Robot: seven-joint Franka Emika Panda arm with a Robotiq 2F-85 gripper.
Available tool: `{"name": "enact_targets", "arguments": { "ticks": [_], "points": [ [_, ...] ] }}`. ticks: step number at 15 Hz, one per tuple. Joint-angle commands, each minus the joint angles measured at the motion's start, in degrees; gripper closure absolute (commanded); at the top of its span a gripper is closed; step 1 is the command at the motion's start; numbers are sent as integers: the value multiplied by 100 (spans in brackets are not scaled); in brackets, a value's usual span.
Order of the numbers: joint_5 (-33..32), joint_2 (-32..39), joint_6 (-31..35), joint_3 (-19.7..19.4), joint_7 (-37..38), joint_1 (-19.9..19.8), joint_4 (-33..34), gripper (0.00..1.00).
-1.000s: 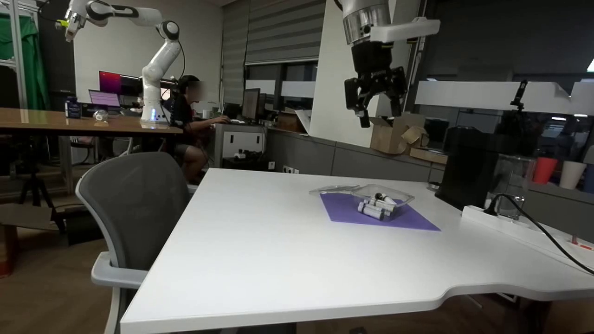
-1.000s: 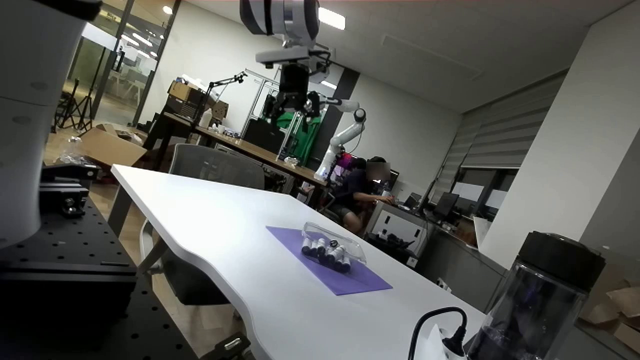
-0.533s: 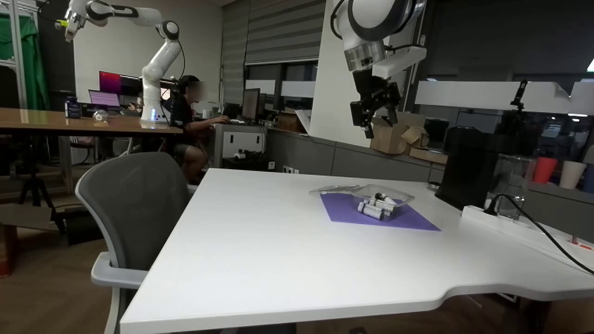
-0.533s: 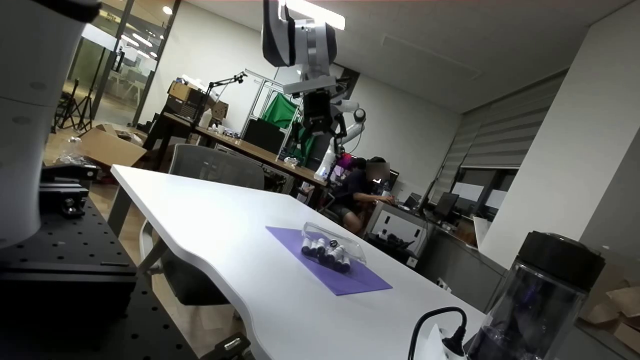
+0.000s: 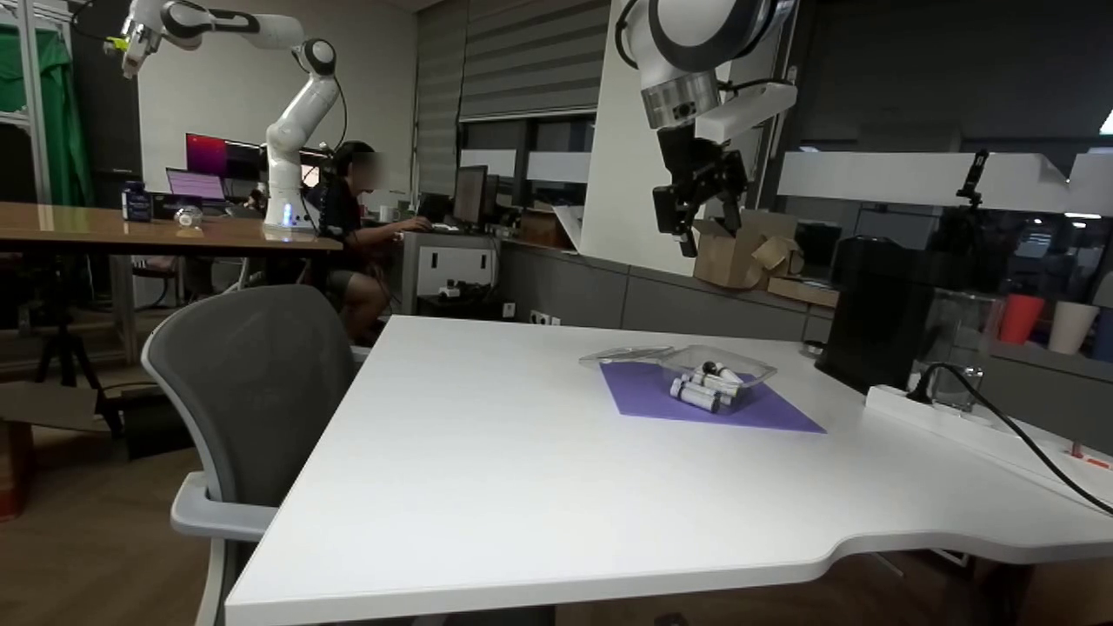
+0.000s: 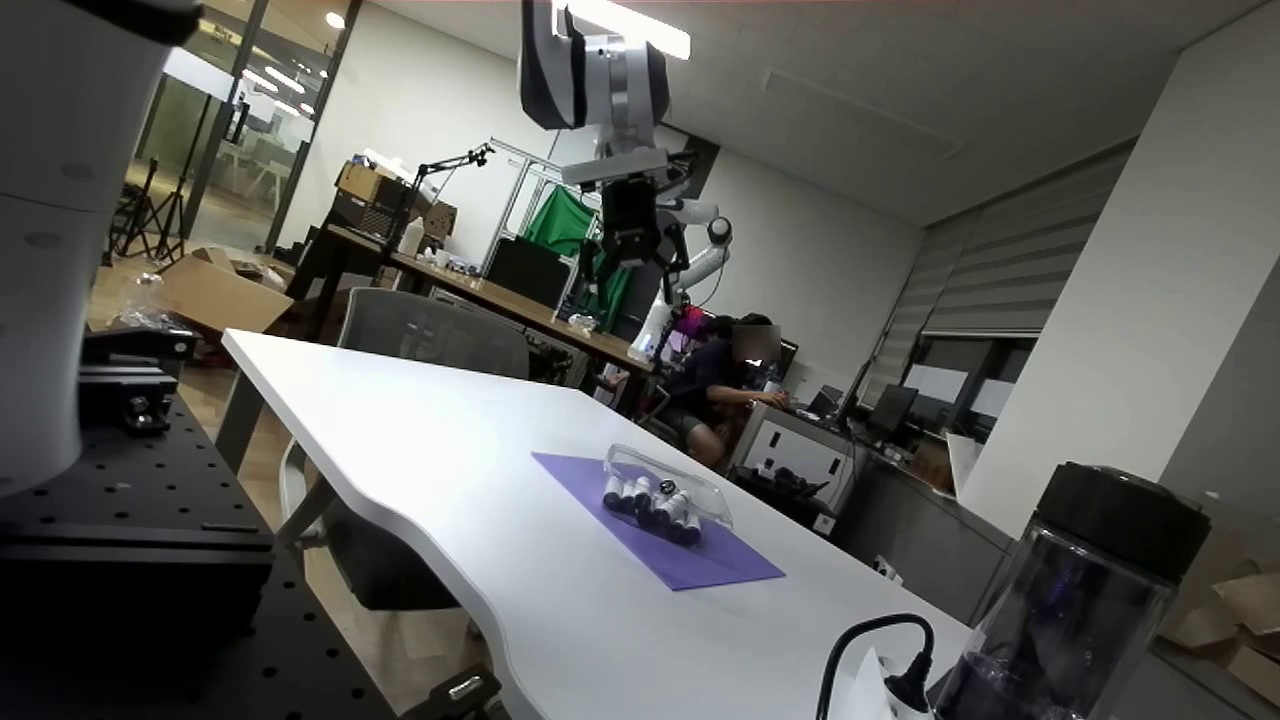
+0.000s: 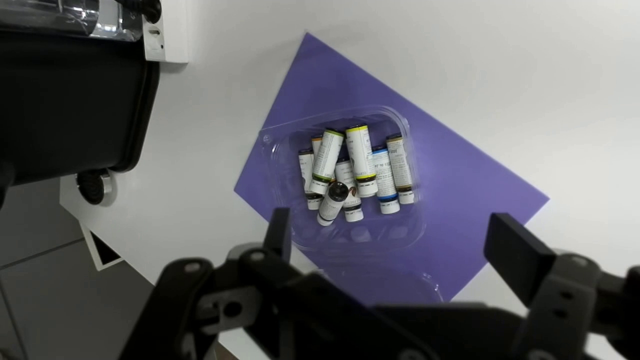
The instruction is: Close the lid on the clear container
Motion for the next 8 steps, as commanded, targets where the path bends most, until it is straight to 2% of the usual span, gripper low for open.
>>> {"name": "enact_targets", "arguments": {
  "ticks": [1,5,6,8],
  "points": [
    [20,-2,-7,-84,-14,85,8,0],
    [-168,52,10,-104,45,102,42,0],
    [-388,192,31,-139,267,123,145,0],
    [-736,450,332,-195,252,122,289,0]
  ]
}}
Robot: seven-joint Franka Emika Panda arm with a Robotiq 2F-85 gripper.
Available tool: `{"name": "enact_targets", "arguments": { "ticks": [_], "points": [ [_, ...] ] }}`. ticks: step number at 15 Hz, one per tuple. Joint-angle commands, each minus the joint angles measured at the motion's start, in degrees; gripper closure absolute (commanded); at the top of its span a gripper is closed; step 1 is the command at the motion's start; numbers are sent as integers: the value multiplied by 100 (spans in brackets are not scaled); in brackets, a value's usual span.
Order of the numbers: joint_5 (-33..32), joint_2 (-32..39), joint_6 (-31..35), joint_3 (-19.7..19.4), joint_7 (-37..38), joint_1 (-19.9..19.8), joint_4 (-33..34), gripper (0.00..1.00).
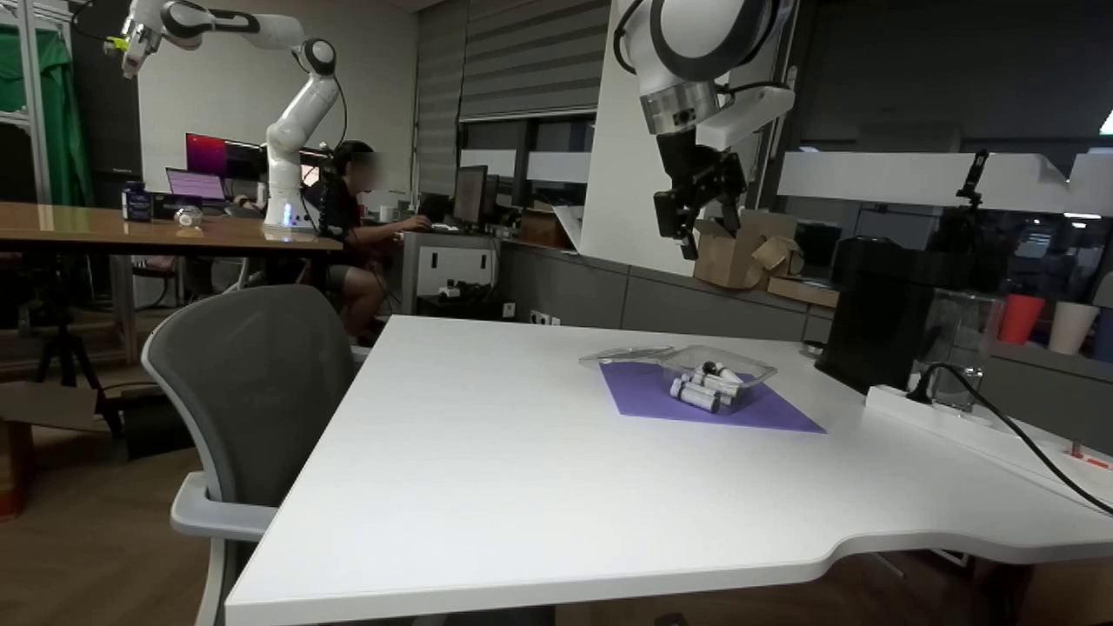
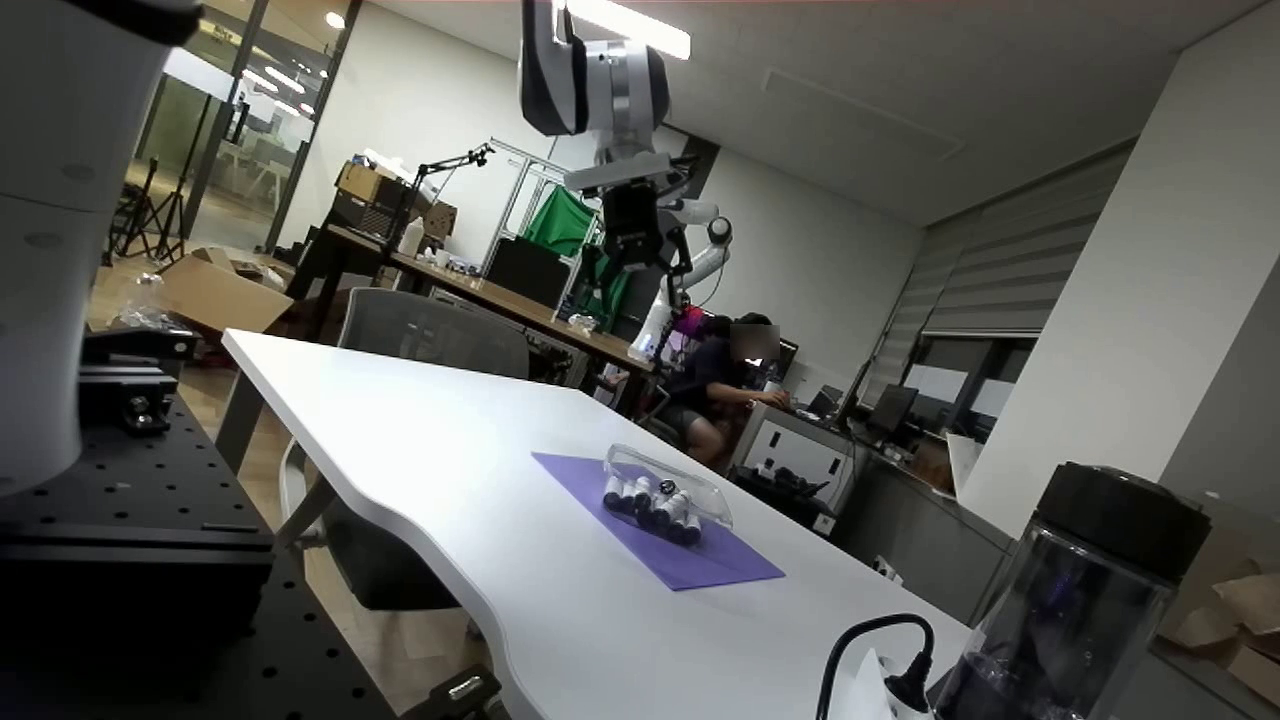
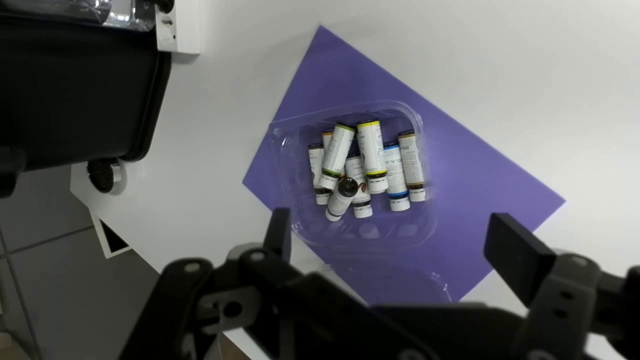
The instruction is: Close the lid on the clear container
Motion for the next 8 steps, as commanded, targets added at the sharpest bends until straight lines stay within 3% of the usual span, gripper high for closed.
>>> {"name": "enact_targets", "arguments": {
  "ticks": [1,4,8],
  "points": [
    [-649,543,422,-172,214,93,367,0],
    [-1091,1086,830,-277,341,150,677,0],
    [-1189,1886,1248,-413,269,227,1205,0]
  ]
}}
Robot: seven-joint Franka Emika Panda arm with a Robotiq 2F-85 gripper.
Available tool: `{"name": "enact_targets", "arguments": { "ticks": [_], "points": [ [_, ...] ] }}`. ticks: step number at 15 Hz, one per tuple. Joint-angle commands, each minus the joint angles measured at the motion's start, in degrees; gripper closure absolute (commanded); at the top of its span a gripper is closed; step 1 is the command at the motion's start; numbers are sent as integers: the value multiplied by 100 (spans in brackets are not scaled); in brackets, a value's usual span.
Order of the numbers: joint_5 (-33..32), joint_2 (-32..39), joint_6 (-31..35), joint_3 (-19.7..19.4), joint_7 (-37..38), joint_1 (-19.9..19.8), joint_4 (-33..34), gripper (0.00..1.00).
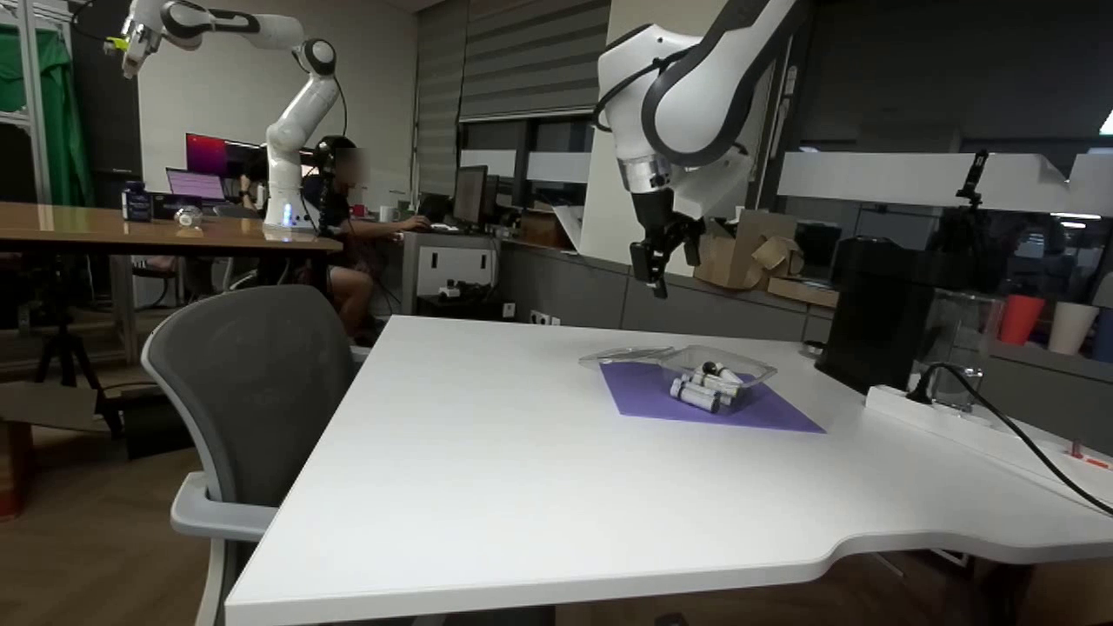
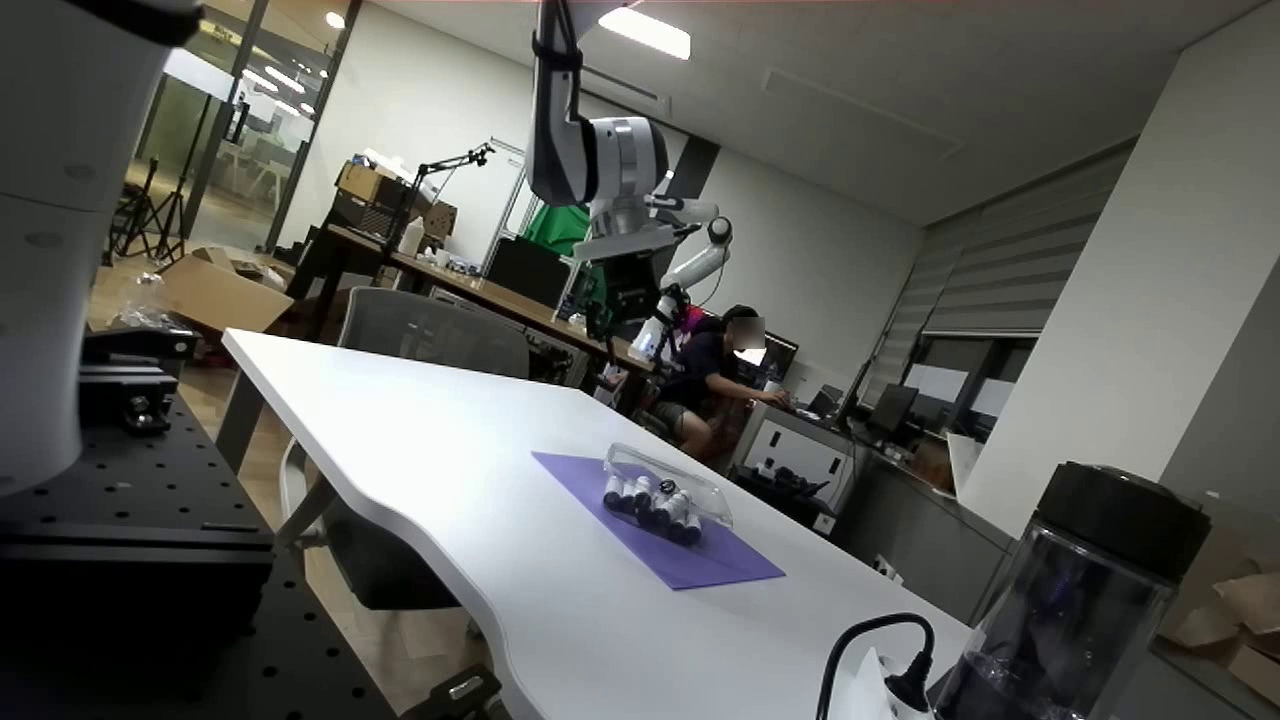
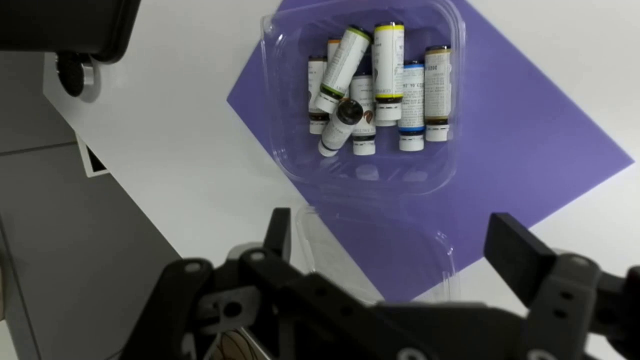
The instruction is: Close the lid on the clear container
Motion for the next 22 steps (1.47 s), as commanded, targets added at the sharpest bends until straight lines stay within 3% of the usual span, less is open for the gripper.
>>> {"name": "enact_targets", "arguments": {
  "ticks": [1,10,22],
  "points": [
    [-124,782,204,-193,114,173,680,0],
    [-385,2159,411,-568,59,638,1737,0],
    [-970,3126,384,-857,8,920,2690,0]
  ]
}}
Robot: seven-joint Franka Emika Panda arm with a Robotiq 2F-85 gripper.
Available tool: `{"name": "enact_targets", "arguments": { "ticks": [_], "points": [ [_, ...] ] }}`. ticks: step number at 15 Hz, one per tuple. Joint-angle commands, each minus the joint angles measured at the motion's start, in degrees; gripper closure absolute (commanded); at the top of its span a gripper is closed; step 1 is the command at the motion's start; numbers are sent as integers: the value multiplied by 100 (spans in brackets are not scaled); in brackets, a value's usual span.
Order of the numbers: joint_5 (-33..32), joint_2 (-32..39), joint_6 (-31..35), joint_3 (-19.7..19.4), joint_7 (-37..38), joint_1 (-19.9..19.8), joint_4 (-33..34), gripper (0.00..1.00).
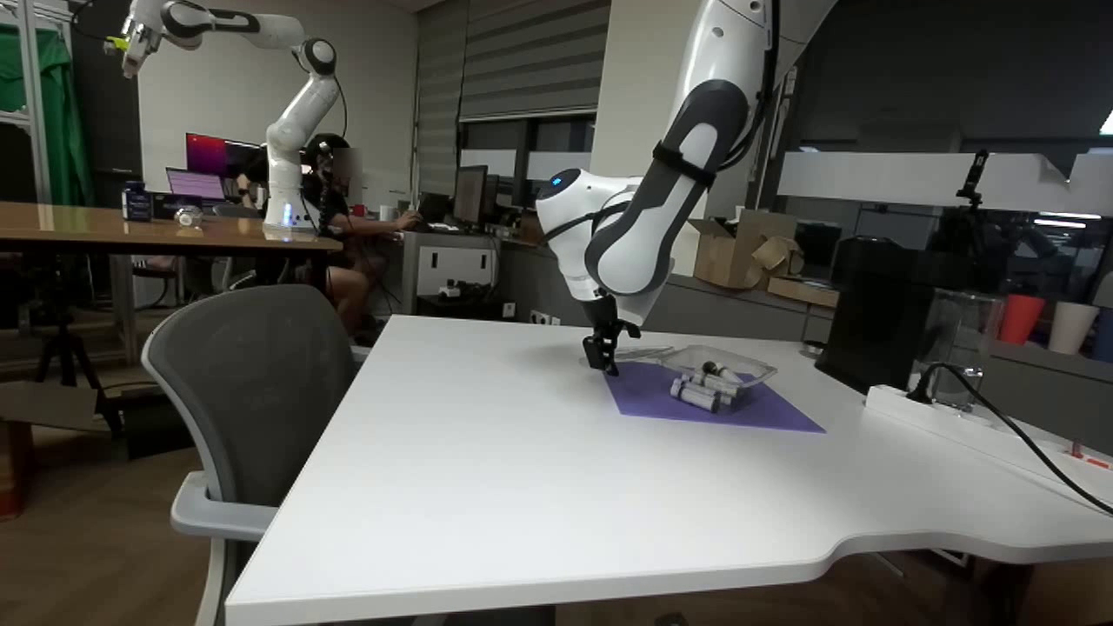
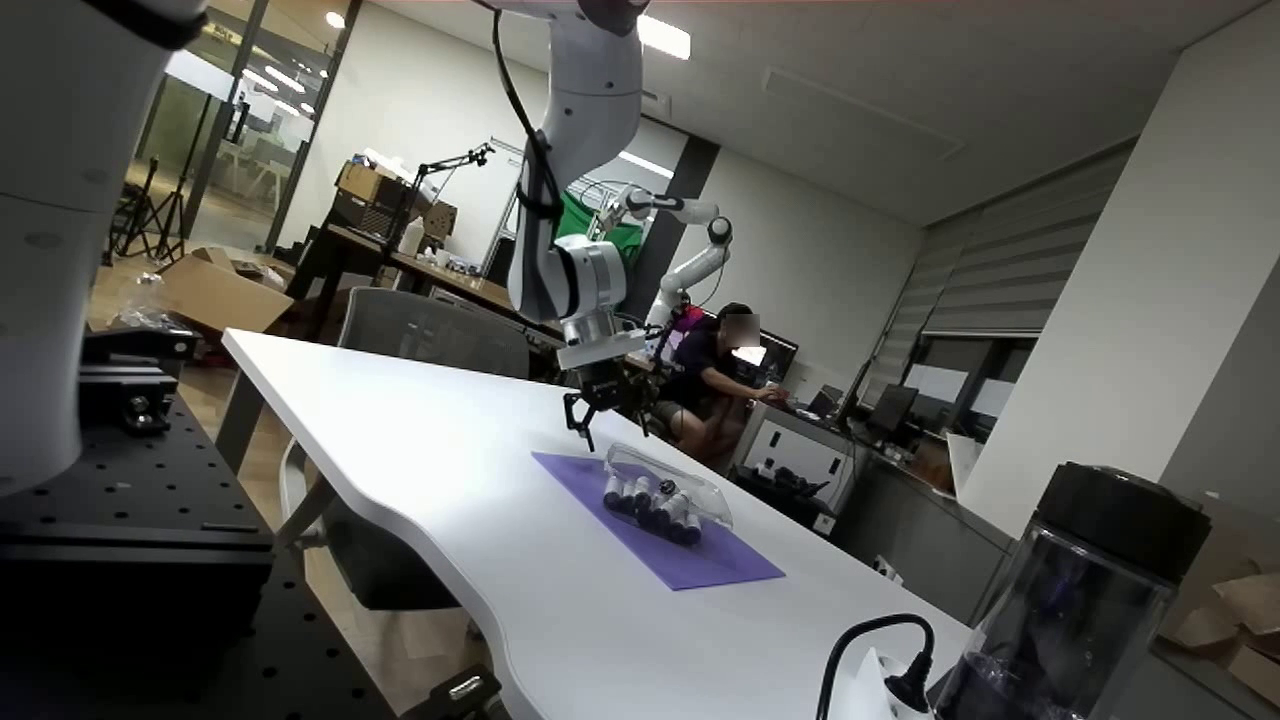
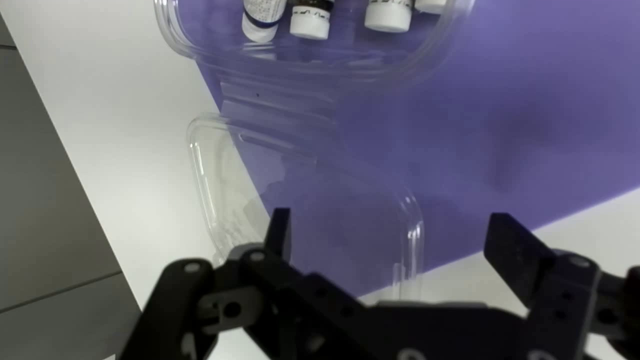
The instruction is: Close the lid on the clear container
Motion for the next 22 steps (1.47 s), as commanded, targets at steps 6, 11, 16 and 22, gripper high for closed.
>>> {"name": "enact_targets", "arguments": {
  "ticks": [6,11,16,22],
  "points": [
    [-1157,581,20,-334,318,273,643,0],
    [-1974,758,12,-305,703,349,837,0],
    [-2745,905,-69,-190,1182,305,1044,0],
    [-3507,1084,-208,-146,1711,252,1310,0]
  ]
}}
